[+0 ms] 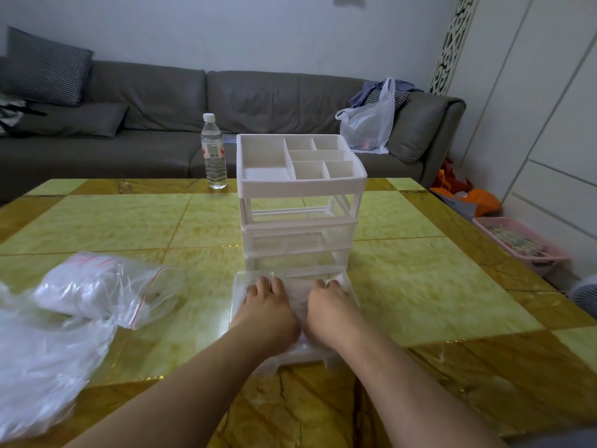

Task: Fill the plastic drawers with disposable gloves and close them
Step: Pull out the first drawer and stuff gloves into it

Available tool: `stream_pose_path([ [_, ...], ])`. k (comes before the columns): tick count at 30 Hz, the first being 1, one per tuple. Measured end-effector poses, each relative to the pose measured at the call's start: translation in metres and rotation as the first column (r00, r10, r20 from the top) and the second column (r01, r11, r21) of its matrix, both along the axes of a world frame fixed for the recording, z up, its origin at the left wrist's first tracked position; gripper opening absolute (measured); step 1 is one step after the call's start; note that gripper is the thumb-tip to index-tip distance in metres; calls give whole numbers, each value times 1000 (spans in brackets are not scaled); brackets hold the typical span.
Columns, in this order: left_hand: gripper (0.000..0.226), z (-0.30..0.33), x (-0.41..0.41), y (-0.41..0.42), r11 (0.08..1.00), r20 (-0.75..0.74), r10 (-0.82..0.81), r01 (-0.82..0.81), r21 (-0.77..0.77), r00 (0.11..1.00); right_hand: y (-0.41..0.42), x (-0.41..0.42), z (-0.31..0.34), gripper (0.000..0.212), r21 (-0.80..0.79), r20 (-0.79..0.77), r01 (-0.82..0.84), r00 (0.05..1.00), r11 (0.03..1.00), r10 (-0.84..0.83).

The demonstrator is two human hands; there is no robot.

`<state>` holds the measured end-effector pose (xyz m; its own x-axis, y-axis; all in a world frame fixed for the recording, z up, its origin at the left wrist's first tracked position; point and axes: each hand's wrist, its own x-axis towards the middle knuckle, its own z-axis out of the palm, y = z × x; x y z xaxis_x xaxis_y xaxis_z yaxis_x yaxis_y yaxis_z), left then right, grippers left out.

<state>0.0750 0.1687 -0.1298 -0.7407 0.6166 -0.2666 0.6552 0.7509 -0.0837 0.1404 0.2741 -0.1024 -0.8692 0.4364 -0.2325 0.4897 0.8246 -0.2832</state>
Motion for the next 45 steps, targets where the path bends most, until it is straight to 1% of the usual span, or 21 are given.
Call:
stream_pose_path([
  [3, 60, 16, 2, -2, 985, 97, 82, -95, 143, 992, 2, 3, 5, 47, 14, -9, -32, 999, 999, 32],
  [6, 46, 38, 1, -18, 950, 115, 40, -73, 302, 993, 5, 9, 10, 25, 12, -57, -72, 996, 997, 73],
  [8, 41, 54, 9, -35, 901, 25, 23, -31, 433, 999, 7, 16, 18, 13, 8, -92, -61, 994, 998, 61],
  [10, 34, 66, 26, -54, 841, -94, -35, 80, 536, 995, 9, 24, 29, 13, 0, -117, -53, 992, 999, 52],
  [11, 29, 70, 37, -63, 816, -115, -80, 131, 563, 990, 9, 28, 34, 16, -7, -119, -54, 991, 999, 53],
  [14, 22, 67, 67, -80, 828, -43, -210, 201, 524, 977, 7, 36, 46, 18, -32, -180, -85, 981, 996, 78],
  [16, 23, 54, 72, -85, 852, -35, -236, 224, 472, 971, 4, 40, 52, 7, -72, -201, -145, 971, 987, 128],
  [19, 16, 37, 63, -86, 864, -25, -200, 188, 467, 980, 0, 44, 54, 22, -157, -70, -225, 974, 962, 217],
  [21, 15, 33, 56, -83, 882, -8, -182, 166, 441, 983, 1, 44, 48, 16, -165, -17, -218, 976, 962, 218],
  [23, 14, 34, 50, -79, 909, 19, -161, 141, 393, 987, 3, 42, 40, 10, -143, 1, -190, 981, 971, 192],
  [27, 19, 43, 37, -65, 943, 141, -55, 5, 333, 989, 5, 36, 34, 25, -92, 36, -197, 979, 976, 201],
  [30, 19, 53, 29, -48, 966, 205, -9, -44, 253, 979, 4, 31, 33, 27, -70, 69, -209, 974, 975, 214],
  [32, 18, 62, 32, -40, 983, 165, 5, -35, 180, 986, 4, 30, 32, 22, -57, 92, -208, 973, 976, 212],
  [33, 15, 67, 36, -37, 988, 93, -1, -13, 152, 996, 5, 29, 31, 17, -46, 106, -212, 971, 976, 216],
  [35, 6, 75, 44, -30, 987, -101, -30, 46, 151, 994, 6, 26, 32, 22, -32, 145, -234, 961, 972, 236],
  [36, 8, 76, 45, -26, 978, -169, -33, 67, 198, 985, 5, 25, 33, 22, -40, 166, -240, 956, 970, 243],
  [37, 11, 75, 43, -22, 960, -192, -42, 92, 263, 981, 5, 24, 33, 14, -44, 187, -247, 950, 968, 251],
  [38, 16, 73, 39, -17, 941, -188, -45, 105, 323, 981, 4, 23, 34, 7, -43, 198, -256, 945, 966, 259],
  [39, 21, 69, 34, -14, 930, -168, -37, 95, 355, 985, 3, 23, 35, 12, -32, 205, -259, 944, 965, 260],
  [43, 50, 37, 13, -8, 973, -24, 74, -67, 223, 997, 4, 32, 39, 15, -8, 161, -262, 952, 965, 260],
  [45, 53, 19, 6, -7, 986, 0, 61, -60, 155, 998, 5, 35, 47, 17, -15, 148, -256, 955, 966, 256],
])
